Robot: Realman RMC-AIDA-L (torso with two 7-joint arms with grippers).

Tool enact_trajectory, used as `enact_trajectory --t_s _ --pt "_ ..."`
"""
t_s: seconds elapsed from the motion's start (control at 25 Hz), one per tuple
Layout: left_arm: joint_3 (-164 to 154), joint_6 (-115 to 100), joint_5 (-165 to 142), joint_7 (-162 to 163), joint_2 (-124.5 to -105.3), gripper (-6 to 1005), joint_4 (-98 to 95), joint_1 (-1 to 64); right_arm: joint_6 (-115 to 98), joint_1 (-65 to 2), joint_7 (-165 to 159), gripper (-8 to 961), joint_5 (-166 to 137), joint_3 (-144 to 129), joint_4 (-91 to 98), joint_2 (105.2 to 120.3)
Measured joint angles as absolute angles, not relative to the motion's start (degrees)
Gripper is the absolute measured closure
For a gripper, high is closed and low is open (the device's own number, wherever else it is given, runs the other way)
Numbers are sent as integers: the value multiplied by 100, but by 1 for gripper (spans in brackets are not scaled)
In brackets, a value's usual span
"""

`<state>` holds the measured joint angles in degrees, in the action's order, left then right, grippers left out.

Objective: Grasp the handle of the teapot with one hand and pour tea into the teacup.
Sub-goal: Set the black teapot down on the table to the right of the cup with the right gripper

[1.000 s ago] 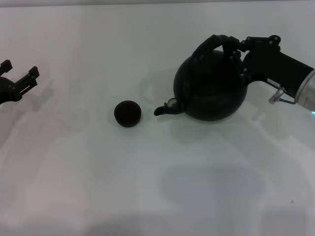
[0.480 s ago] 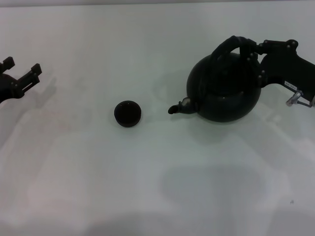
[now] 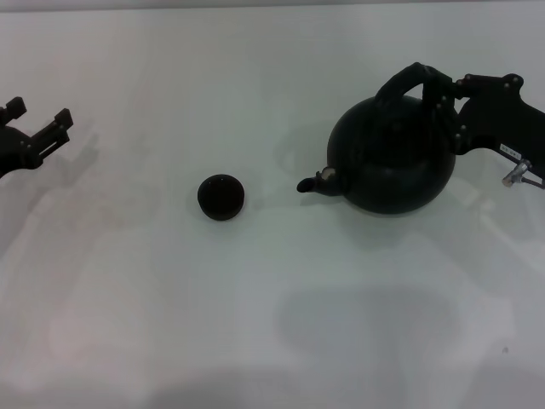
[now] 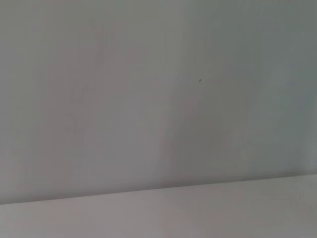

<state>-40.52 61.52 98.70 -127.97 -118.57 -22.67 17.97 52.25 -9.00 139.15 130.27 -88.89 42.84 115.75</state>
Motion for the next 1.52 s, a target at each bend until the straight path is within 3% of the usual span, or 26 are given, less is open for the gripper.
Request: enact_trajectory --t_s 0.64,0.84,1.16,1.52 --pt "-4052 6152 9870 -12797 -11849 205 -2268 1832 5248 -951 14045 815 13008 -8877 4193 11560" --pt "-4052 6122 9870 -12797 -11848 205 -2268 1857 5248 -965 14050 708 13009 -8821 4149 11567" --pt "-4052 6104 9870 -12797 -11847 205 -2268 1866 5248 -972 13996 616 13019 -8798 4086 11573" --pt "-4034 5961 9872 -12804 -11847 205 -2268 1873 5321 -942 13832 282 13026 -8648 4004 11560"
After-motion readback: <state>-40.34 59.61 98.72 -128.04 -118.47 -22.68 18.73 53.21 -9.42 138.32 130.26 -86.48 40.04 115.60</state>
